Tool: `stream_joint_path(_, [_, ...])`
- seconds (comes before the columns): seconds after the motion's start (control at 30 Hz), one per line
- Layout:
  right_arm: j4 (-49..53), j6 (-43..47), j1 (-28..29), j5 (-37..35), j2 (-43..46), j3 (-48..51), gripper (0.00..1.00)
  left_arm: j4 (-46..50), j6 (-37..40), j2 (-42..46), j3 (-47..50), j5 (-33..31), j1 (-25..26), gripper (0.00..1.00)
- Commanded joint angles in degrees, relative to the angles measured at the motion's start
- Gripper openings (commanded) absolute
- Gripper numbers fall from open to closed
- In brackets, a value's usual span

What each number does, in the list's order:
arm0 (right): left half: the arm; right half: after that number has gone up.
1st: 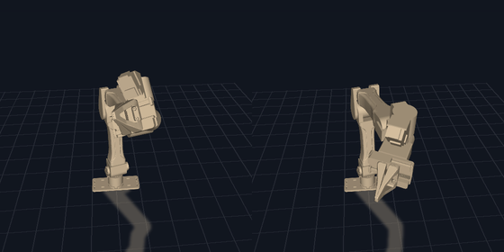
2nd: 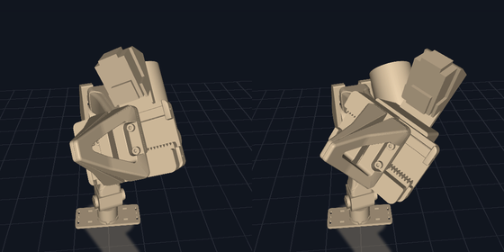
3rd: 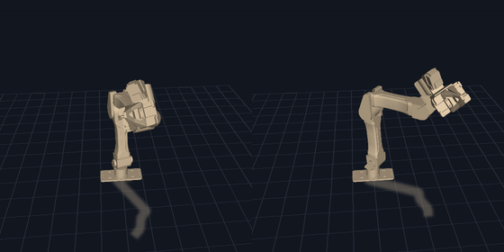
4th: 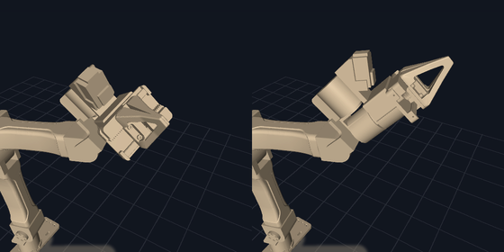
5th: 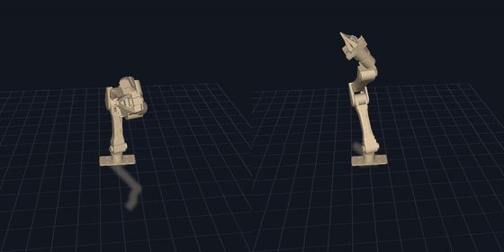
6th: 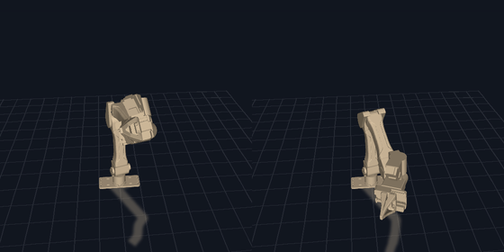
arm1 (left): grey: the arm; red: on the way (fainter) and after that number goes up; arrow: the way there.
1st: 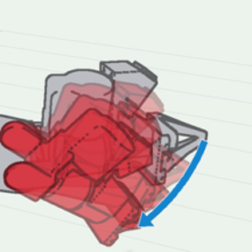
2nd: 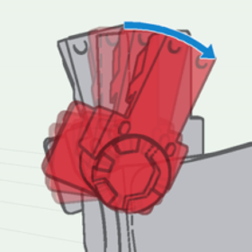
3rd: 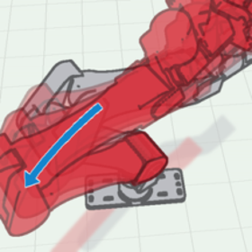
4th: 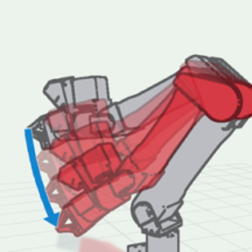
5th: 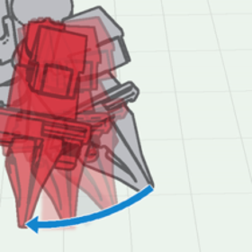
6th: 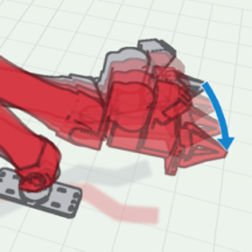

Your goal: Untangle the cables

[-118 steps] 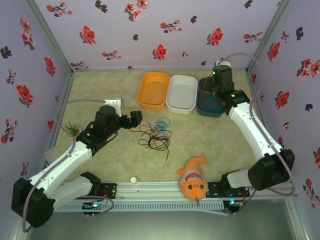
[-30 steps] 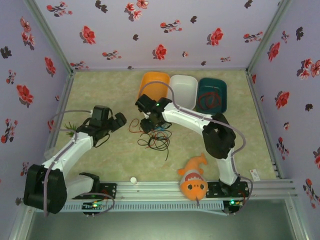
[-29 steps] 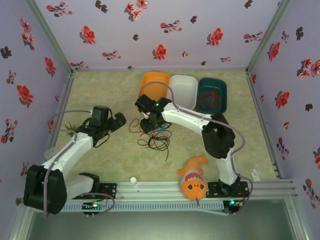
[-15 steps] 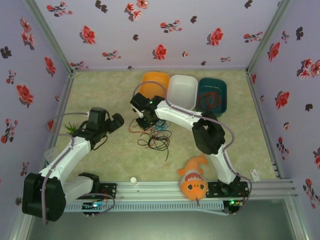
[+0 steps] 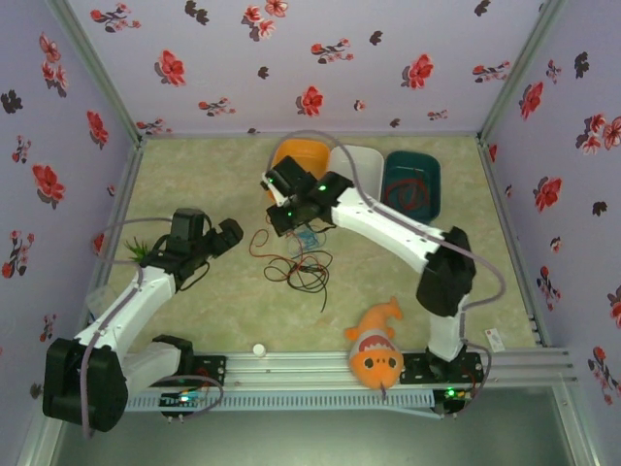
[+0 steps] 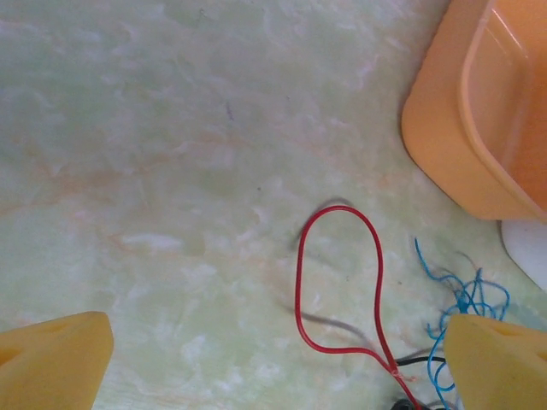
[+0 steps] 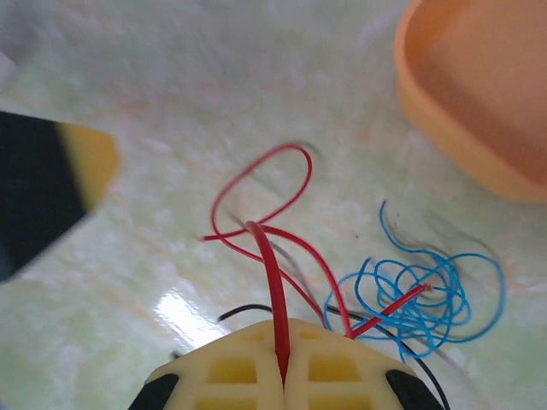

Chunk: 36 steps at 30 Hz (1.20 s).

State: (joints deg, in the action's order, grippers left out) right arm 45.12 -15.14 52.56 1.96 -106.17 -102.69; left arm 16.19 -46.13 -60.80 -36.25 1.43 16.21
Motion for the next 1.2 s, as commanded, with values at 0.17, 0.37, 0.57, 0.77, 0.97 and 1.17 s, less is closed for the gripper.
stream_joint_path(0.17, [-11.1,-6.7,0.0,5.9,10.8,4.4,0.00,-2.6,2.1,-0.3,0.6,3.3,-0.4,1.00])
stream_joint_path(0.37, [-19.3,-14.4,-2.2,14.9,15.5,7.9,0.00,-2.9,3.1,0.2,0.1,4.0,-0.3,1.00])
stream_joint_path(0.57, [-34.5,-24.9,-6.8,26.8,18.6,15.9,0.00,-9.6,5.7,2.1,1.6,10.1,-0.2,0.94])
stream_joint_path(0.77, [-36.0,-25.2,-7.7,28.9,17.9,17.1,0.00,-22.6,7.7,6.0,6.2,20.9,-0.1,0.91])
stream_joint_path(0.97, [-40.0,-28.0,-7.7,32.1,17.0,17.2,0.00,-29.0,8.9,5.1,7.3,23.3,2.0,0.90])
stream_joint_path(1.17, [-45.1,-31.4,-7.6,35.2,16.3,19.0,0.00,-34.6,5.9,-1.1,6.7,22.9,3.0,0.90])
